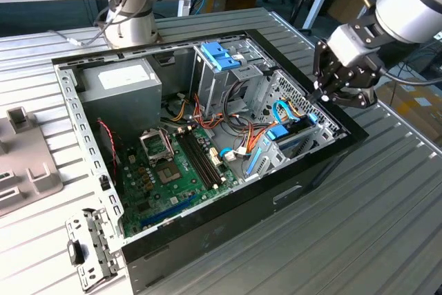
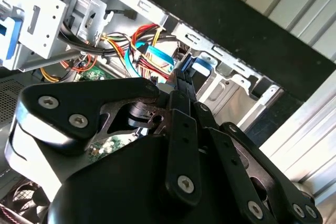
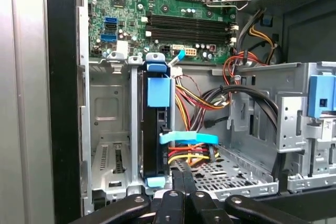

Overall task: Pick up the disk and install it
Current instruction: 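Insert the second disk wire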

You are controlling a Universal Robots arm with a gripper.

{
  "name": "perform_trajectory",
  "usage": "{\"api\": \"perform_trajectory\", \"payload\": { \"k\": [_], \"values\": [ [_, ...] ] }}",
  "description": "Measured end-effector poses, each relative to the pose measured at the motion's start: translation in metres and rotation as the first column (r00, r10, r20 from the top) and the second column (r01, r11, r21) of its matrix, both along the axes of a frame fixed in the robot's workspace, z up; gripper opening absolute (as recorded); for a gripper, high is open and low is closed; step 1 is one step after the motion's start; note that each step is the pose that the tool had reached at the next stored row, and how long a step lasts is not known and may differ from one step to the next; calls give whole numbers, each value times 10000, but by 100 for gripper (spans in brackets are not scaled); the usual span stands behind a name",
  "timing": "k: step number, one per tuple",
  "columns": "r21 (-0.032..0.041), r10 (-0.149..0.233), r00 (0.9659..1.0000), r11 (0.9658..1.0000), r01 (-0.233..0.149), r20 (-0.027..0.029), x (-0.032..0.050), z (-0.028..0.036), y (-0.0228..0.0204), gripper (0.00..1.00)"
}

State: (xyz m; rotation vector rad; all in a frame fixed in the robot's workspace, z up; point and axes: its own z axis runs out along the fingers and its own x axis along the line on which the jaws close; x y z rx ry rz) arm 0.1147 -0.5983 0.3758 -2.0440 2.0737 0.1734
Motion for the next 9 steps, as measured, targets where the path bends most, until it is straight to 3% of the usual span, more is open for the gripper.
{"api": "perform_trajectory", "payload": {
  "k": [3,9],
  "values": [
    [13,0,10000,10000,0,-25,42,34,0,11],
    [17,-1,10000,10000,1,-29,56,35,0,11]
  ]
}}
